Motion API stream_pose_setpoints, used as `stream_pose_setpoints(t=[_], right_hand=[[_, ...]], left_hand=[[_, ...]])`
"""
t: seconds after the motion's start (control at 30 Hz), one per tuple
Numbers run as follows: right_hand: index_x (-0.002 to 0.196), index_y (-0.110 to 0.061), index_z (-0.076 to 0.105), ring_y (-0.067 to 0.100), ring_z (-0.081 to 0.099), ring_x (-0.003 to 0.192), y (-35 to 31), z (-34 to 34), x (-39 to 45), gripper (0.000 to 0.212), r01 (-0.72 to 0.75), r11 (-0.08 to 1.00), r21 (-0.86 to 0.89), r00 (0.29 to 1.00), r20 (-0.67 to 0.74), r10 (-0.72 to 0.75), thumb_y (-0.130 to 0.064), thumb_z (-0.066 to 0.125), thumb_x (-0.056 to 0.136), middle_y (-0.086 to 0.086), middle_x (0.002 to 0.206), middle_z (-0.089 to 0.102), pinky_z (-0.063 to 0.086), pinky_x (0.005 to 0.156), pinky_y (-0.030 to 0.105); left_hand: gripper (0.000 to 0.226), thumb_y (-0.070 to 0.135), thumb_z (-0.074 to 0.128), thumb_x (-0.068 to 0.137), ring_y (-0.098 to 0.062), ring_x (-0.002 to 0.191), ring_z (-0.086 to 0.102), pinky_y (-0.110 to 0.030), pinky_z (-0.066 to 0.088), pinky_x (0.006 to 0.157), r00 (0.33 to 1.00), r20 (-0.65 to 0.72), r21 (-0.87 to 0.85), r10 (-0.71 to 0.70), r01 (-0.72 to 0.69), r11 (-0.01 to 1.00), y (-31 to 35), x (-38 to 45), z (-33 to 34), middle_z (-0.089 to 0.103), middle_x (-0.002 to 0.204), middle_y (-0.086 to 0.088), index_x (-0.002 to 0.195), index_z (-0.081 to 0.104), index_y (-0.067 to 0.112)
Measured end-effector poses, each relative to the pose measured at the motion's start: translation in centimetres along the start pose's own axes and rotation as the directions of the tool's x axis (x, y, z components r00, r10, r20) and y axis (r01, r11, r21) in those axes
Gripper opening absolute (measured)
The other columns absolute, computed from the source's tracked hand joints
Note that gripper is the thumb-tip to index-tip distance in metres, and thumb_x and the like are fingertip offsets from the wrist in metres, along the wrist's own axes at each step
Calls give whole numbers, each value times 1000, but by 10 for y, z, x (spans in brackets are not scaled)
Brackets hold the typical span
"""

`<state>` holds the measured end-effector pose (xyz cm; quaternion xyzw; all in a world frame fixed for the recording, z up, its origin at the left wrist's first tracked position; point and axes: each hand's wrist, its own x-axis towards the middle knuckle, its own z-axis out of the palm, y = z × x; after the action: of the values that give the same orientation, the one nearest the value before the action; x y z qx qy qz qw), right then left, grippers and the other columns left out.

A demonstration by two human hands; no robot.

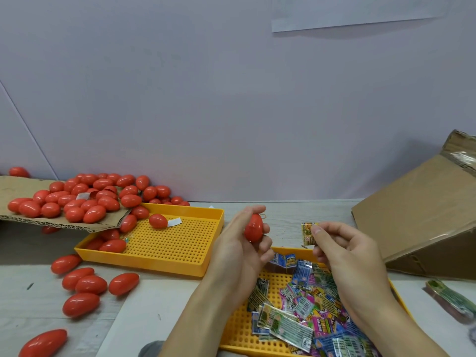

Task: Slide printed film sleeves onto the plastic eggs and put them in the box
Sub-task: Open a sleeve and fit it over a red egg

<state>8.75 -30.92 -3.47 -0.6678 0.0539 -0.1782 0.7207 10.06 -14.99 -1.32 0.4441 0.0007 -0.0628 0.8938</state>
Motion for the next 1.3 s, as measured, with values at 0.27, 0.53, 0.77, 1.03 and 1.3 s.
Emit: stream_pose_setpoints(t=[0.27,0.53,0.77,1.03,1.3], right_hand=[[84,-16,72,7,60,57,1,0,1,5,4,1000,10,1000,-4,-4,-19,70,89,-1,61,67,47,63,26],[87,-15,72,6,60,56,0,0,1,3,17,1000,22,1000,1,-18,-15,69,89,2,62,68,47,52,15],[84,-14,72,4,61,59,-1,2,-1,4,40,999,16,998,48,-41,-11,70,88,-2,66,69,47,53,13],[81,-15,73,4,66,69,-3,4,-6,5,93,991,-101,979,192,-72,-12,72,85,-4,75,72,49,62,14],[82,-19,73,7,69,76,-4,5,-8,6,135,980,-146,975,198,-104,-13,74,84,-5,80,74,52,69,16]], left_hand=[[19,19,48,103,-17,55,53,-21,36,39,1000,2,90,-31,31,995,-3,1,0,65,80,-13,105,51,1],[16,21,46,104,-15,49,49,-18,30,35,994,11,356,-110,99,929,-8,2,-4,69,75,-12,109,54,8],[23,27,47,104,-15,49,46,-18,30,35,976,59,430,-210,165,888,-10,2,-3,66,71,-12,102,59,8],[29,30,38,107,-13,45,42,-17,23,37,980,28,369,-199,175,913,-11,2,-1,57,63,-7,99,57,10],[29,35,37,107,-13,44,40,-17,23,36,969,10,304,-247,232,924,-9,0,1,50,59,-7,96,51,12]])
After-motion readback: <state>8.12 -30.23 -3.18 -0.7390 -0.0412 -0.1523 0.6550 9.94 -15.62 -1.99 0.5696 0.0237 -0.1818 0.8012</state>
